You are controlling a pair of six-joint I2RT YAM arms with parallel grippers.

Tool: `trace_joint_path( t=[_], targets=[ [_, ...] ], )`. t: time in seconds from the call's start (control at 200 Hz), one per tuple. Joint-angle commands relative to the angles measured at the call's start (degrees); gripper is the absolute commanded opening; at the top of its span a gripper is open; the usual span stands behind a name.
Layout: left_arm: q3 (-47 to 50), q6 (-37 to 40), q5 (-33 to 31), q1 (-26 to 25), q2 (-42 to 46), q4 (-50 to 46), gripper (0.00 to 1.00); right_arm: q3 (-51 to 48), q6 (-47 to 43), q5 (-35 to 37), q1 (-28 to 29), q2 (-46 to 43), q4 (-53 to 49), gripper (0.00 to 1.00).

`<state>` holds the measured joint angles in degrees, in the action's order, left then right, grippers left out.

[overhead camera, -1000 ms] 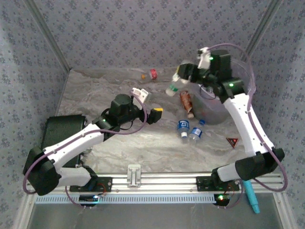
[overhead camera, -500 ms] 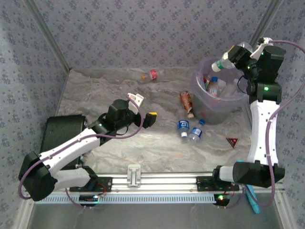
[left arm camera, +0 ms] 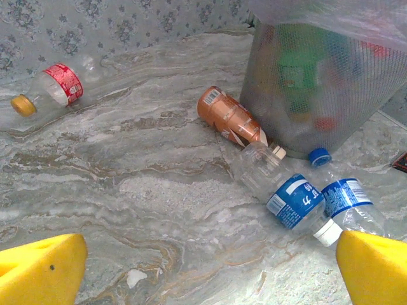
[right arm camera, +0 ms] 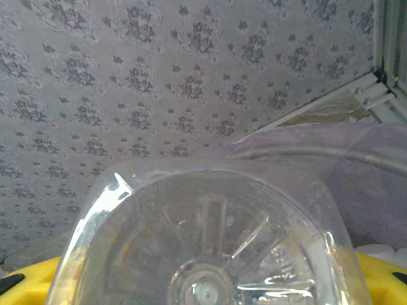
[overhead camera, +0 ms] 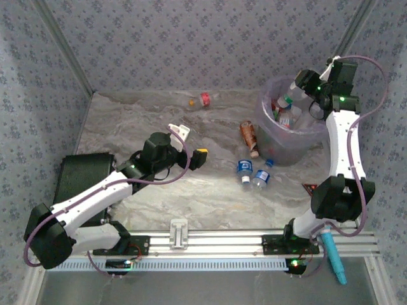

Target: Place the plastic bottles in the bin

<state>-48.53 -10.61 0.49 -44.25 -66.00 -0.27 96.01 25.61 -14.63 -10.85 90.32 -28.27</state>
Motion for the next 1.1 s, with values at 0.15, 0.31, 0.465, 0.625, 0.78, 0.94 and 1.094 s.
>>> trace_joint_path(
  t=[0.15, 0.31, 0.465, 0.625, 0.78, 0.94, 1.094],
  targets=[
    [1.02, -0.38, -0.93, 0.64, 1.75, -0.44, 1.0, -1.84, 1.55, -3.54, 0.04, 3.1, 2.2, 0.41],
    [1.48, -0.46, -0.72, 1.25, 1.2, -0.06, 1.0, -4.83, 1.27, -2.98, -0.11, 2.77, 2.7, 0.45],
    [-0.3, -0.22, 1.9, 2.06, -0.21, -2.21, 1.0, -2.92, -2.54, -1.37, -0.17, 2.22, -2.36, 0.65],
    [-1.41, -0.66, 1.71, 3.25, -1.8, -3.23, 1.0, 2.49, -6.97, 1.16, -0.49, 0.88, -10.7, 0.81],
    [-2.07, -0.71, 2.34, 3.44, -3.06, -3.11, 1.0, 7.13, -8.16, 4.52, -0.73, -0.23, -16.51, 0.96],
    [-2.36, -0.57, 2.34, 3.51, -3.24, -3.15, 1.0, 11.85, -10.32, 8.0, -0.66, 0.02, -21.26, 0.98],
    [-2.24, -0.46, 2.19, 3.51, -3.31, -3.29, 1.0, 13.62, -11.44, 10.3, -1.03, -0.07, -21.24, 0.87]
  ],
)
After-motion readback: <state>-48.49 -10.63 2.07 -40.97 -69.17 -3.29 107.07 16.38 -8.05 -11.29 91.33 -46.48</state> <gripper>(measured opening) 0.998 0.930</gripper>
